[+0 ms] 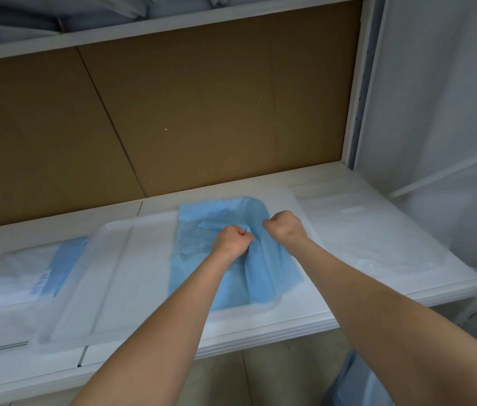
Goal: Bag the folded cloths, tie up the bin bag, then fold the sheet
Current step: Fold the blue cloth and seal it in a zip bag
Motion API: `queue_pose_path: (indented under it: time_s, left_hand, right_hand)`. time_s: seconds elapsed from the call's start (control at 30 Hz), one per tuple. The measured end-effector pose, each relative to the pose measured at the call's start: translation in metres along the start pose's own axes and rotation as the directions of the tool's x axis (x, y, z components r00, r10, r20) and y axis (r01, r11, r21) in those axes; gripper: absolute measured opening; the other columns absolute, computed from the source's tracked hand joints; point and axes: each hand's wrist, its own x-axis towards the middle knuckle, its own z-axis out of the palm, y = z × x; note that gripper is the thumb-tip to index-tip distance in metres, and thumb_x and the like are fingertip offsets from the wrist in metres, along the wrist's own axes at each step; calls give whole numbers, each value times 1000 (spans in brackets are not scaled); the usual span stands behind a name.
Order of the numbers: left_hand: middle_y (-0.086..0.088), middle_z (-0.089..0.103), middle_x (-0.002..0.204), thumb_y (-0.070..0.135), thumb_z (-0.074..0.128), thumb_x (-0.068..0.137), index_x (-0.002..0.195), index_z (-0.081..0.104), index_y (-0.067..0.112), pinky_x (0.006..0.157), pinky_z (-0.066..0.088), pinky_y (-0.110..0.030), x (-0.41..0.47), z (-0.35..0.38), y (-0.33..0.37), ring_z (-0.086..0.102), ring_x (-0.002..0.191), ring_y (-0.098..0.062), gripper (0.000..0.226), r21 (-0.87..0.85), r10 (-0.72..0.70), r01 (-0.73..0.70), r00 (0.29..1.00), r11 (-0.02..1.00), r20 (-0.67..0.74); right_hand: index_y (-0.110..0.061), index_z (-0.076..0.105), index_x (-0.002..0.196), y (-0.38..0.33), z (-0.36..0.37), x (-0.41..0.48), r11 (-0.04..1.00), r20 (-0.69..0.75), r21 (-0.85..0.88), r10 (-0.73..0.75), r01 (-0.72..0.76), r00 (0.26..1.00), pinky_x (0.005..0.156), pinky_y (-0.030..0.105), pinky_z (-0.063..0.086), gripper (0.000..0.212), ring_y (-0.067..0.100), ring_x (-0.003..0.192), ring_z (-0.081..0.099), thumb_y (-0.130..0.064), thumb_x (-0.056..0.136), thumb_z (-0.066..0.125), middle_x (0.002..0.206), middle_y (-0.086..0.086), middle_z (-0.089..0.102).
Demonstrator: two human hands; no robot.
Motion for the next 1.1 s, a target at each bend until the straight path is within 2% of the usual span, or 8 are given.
queue_pose_path:
  time_s: [0.13,0.23,0.4,0.53,0.63,0.77,0.93,1.1]
  left_hand:
    - [-8,59,76,16,56,81,59,46,18,77,53,-36,-3,0,6,56,72,-24,25,-89,-1,-5,998,996,-65]
    - [-2,59,86,14,56,86,68,50,19,72,40,-23,-10,-2,18,51,79,-18,20,-59,109,-119,982,991,-156]
    - [19,48,99,6,41,93,100,49,11,59,48,-24,-31,5,35,59,75,-15,12,-241,174,-133,972,961,158]
    - [-3,53,119,-5,31,90,104,49,11,60,56,-27,-35,3,41,66,84,-21,28,-337,128,-52,970,940,208]
    - [4,42,125,-6,25,93,124,49,10,57,55,-25,-29,3,38,63,74,-19,43,-336,112,-47,978,941,177]
    - [-11,50,130,4,39,92,123,51,10,77,57,-39,-7,0,21,62,92,-29,34,-188,7,-23,996,982,-85]
    - [-16,36,135,21,56,88,138,36,16,101,44,-36,8,-10,-4,50,121,-33,54,-38,-165,161,968,986,-190]
    - [-7,57,114,9,60,80,128,41,13,75,54,-33,22,-15,-18,57,91,-20,52,-378,-201,145,973,915,-112]
  right_hand:
    - [-11,57,82,-4,-2,1,983,-17,176,-55,57,998,62,25,38,10,23,77,50,-20,85,56,81,5,55]
    - [-7,60,109,-1,0,3,941,19,338,-11,4,1000,72,25,39,24,22,89,52,-19,88,60,100,5,56]
    - [-7,54,123,0,-5,-3,856,178,492,80,-159,981,82,30,39,62,26,100,55,-58,89,51,111,8,56]
    - [-12,58,121,6,-3,-1,841,213,503,103,-200,972,91,34,44,58,24,104,56,-58,86,57,113,6,57]
    - [-8,54,126,8,3,2,827,91,545,109,-141,990,99,36,46,49,29,114,57,-43,92,57,128,11,58]
    - [-16,47,126,9,10,1,891,-31,454,26,-9,999,85,32,47,48,25,99,56,-24,84,67,123,10,55]
    - [-22,50,121,8,12,-2,988,0,-142,-63,62,998,81,32,50,41,27,98,61,-20,81,61,117,4,52]
    - [-15,65,83,13,8,4,997,-72,-79,5,-10,997,66,28,45,16,29,79,59,-14,84,49,89,5,62]
